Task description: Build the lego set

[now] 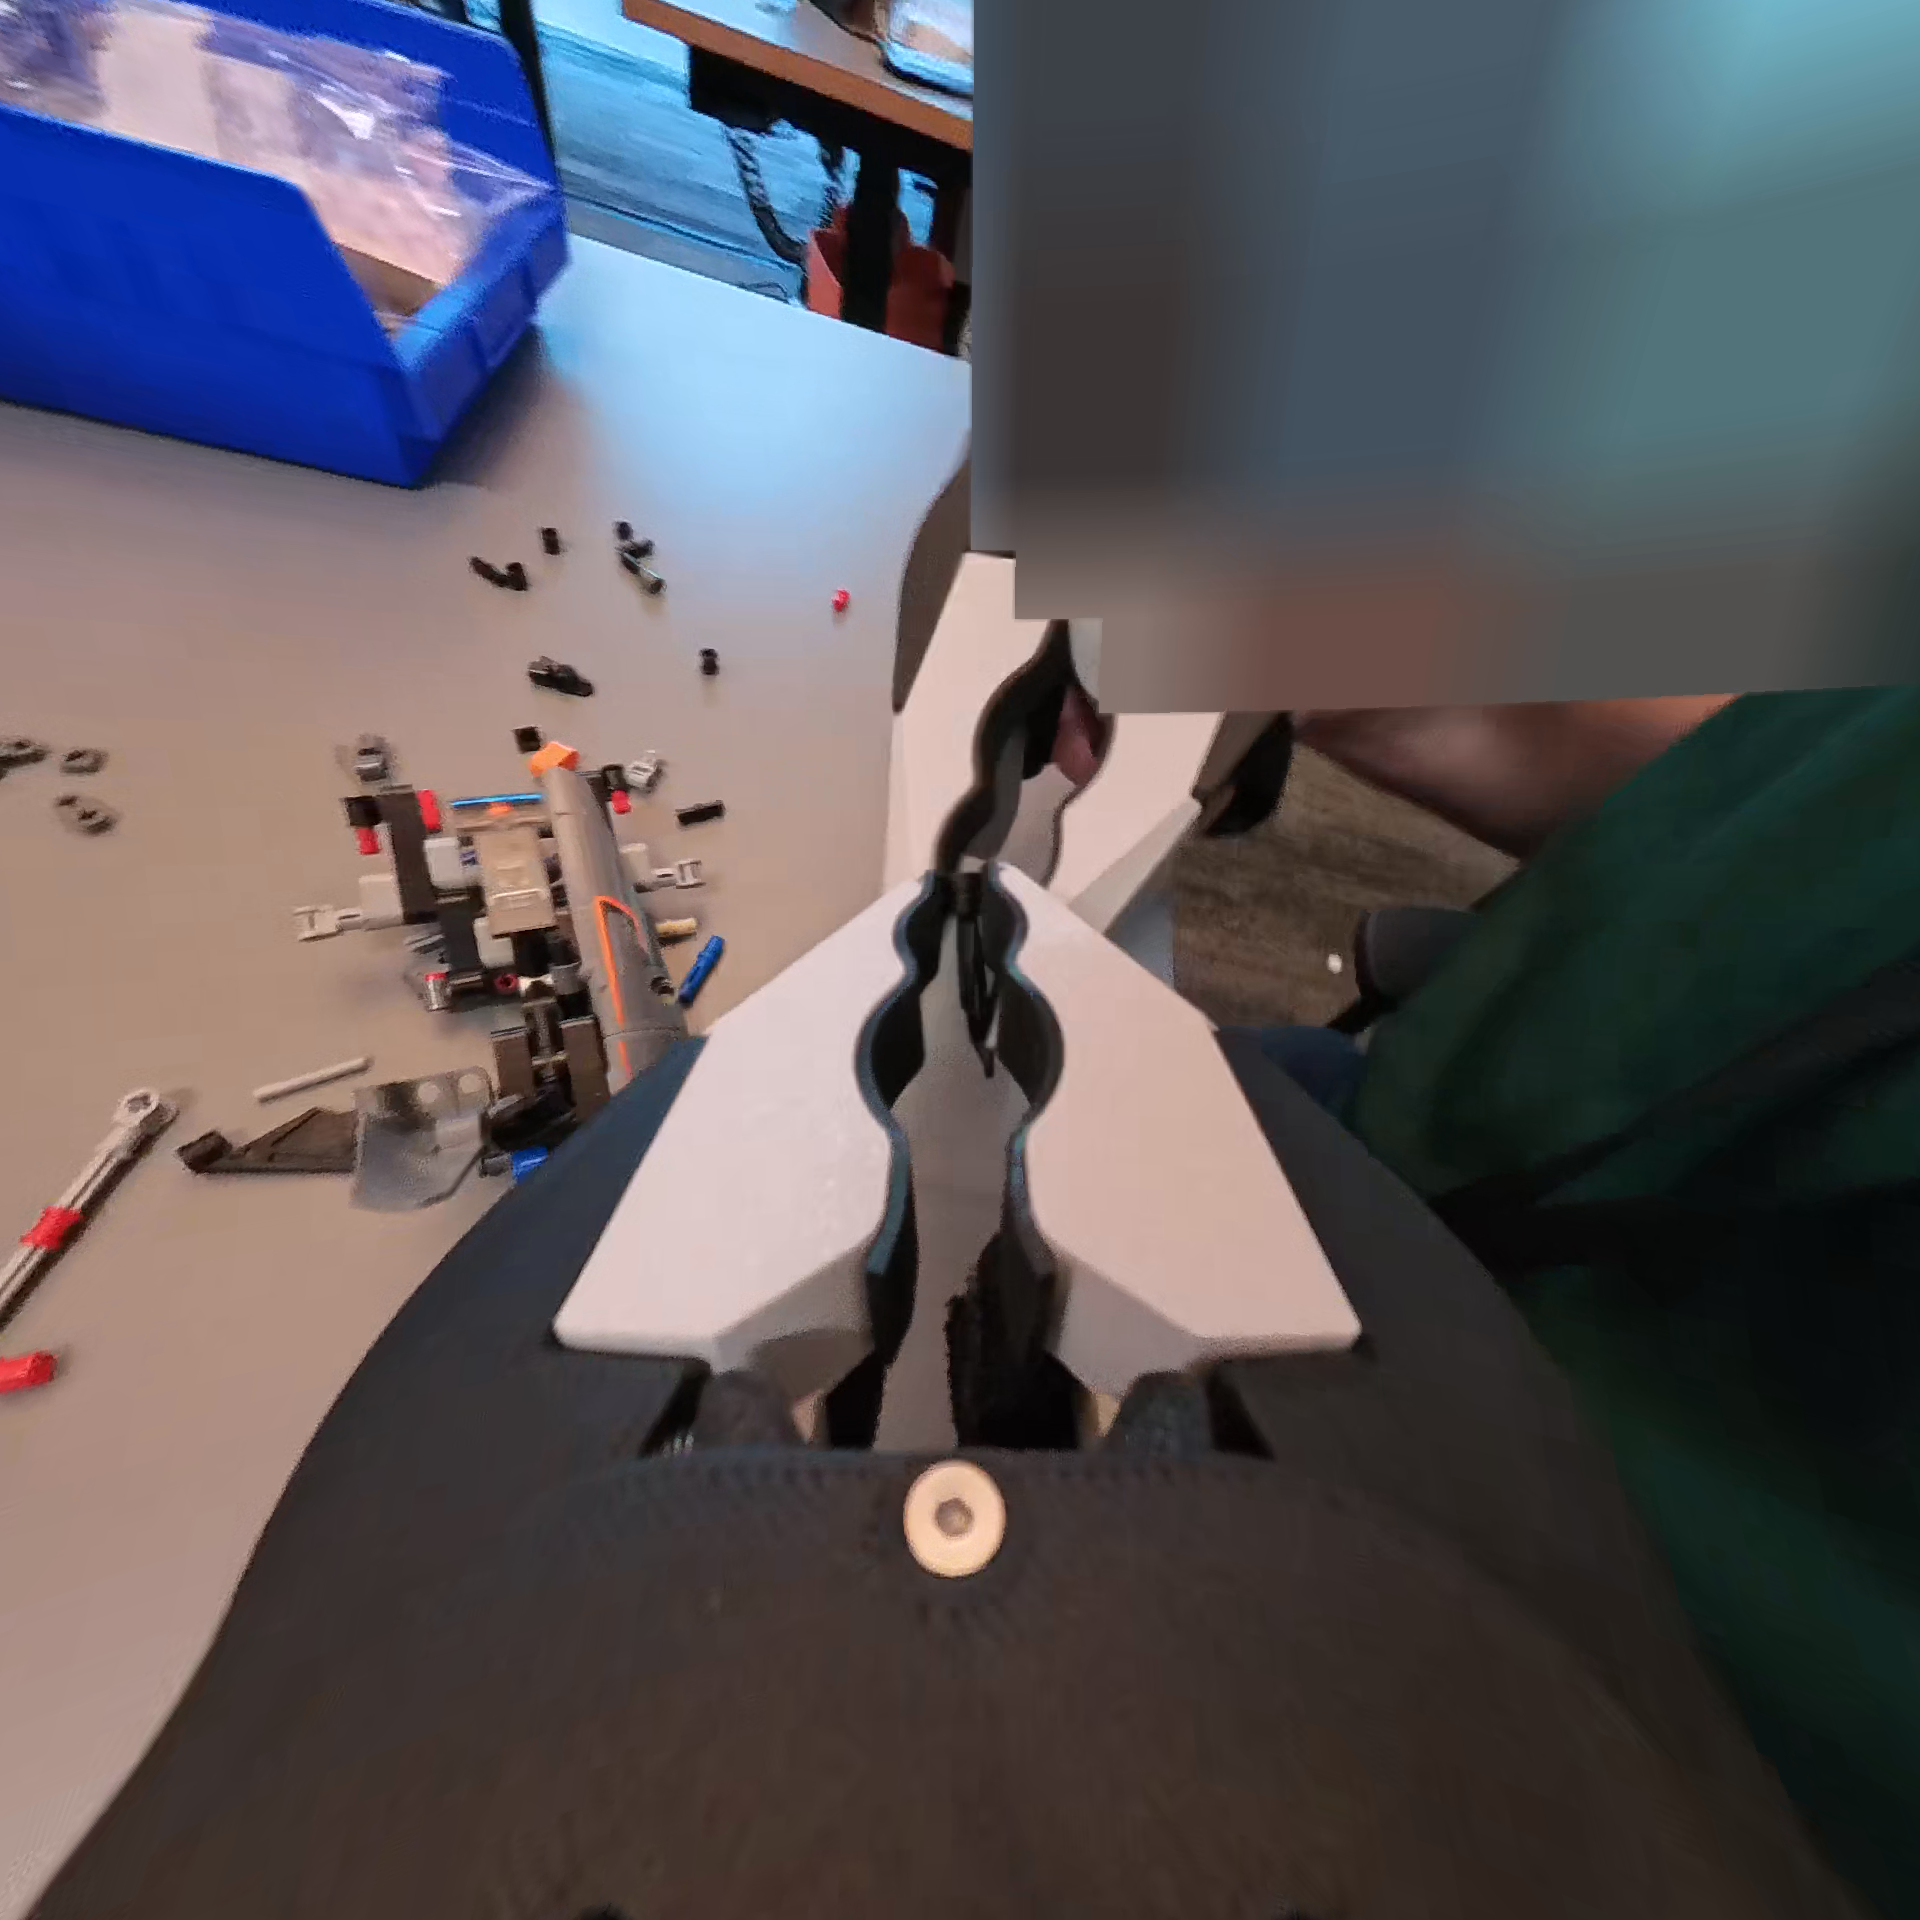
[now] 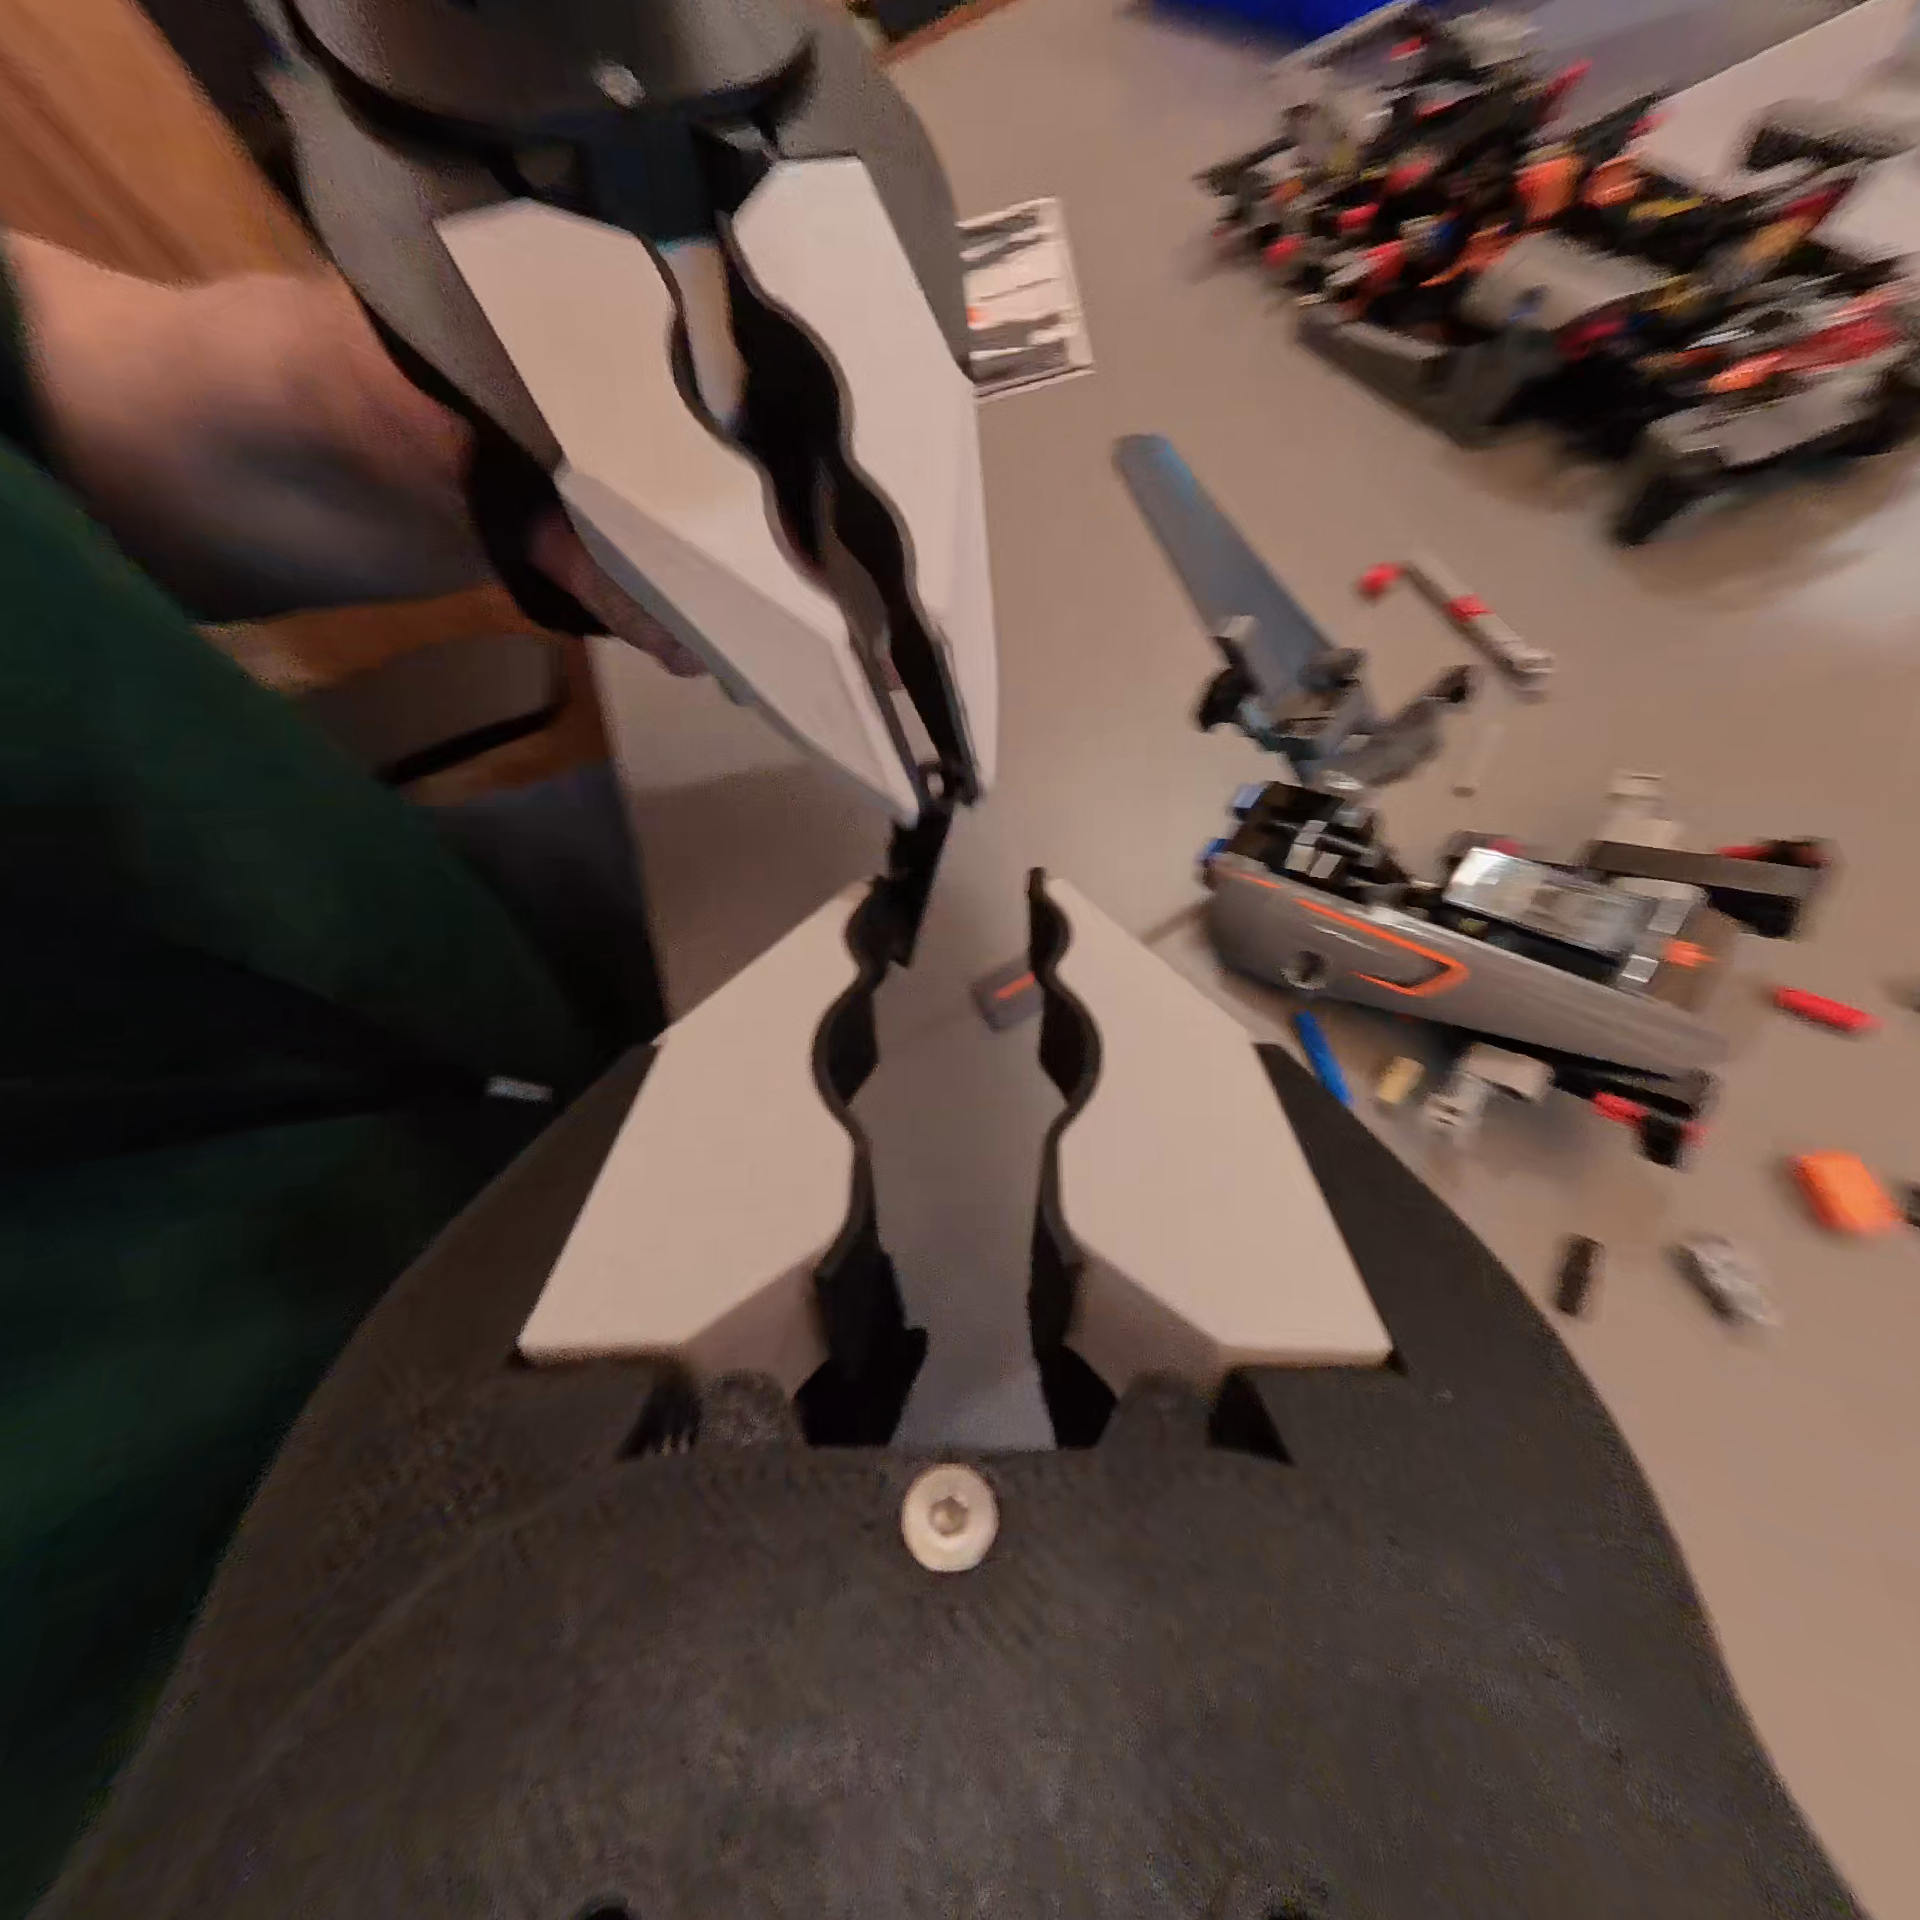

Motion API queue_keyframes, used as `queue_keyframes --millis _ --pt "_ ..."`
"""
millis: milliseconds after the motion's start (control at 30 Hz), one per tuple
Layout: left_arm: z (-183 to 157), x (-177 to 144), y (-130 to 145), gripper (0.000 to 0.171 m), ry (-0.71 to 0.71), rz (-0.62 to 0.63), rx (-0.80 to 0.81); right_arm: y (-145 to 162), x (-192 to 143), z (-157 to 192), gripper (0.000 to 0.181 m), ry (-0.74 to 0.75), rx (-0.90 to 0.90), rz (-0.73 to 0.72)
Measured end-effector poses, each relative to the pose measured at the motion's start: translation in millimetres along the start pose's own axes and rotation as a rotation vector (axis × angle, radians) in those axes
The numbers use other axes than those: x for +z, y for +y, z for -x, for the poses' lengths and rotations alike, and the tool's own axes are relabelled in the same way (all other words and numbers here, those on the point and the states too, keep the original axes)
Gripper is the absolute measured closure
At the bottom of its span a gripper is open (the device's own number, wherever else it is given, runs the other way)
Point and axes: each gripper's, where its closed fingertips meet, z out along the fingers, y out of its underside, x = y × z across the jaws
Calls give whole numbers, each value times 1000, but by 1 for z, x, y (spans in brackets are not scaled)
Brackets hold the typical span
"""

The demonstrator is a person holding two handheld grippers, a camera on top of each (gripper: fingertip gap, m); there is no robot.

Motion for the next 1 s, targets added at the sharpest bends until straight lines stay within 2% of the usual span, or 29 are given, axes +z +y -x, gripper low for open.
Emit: queue_keyframes --millis 33,133,267,367,433,633,767,867,1000 --pt "3 -2 -4 167 -12 -30 -45 0 -2 -6 150 74 -30 -7" --pt "12 -8 -15 167 -28 -141 -198 -2 -8 -8 144 267 -129 -64" --pt "15 -6 -21 166 -42 -238 -328 -5 -11 -4 149 577 -313 -82" --pt "16 -7 -28 167 18 -319 -484 -12 -18 -3 153 795 -499 -51" --pt "16 -7 -27 167 58 -356 -589 -18 -27 -4 156 878 -552 -61" --pt "13 -9 -24 168 120 -418 -766 -28 -40 7 161 956 -723 -60" --pt "11 -7 -19 167 161 -441 -862 -31 -44 13 162 955 -818 -53" --pt "9 -8 -18 167 183 -454 -901 -30 -41 19 176 939 -868 -41" --pt "9 -6 -14 167 195 -462 -949 -26 -37 19 178 913 -887 -10"
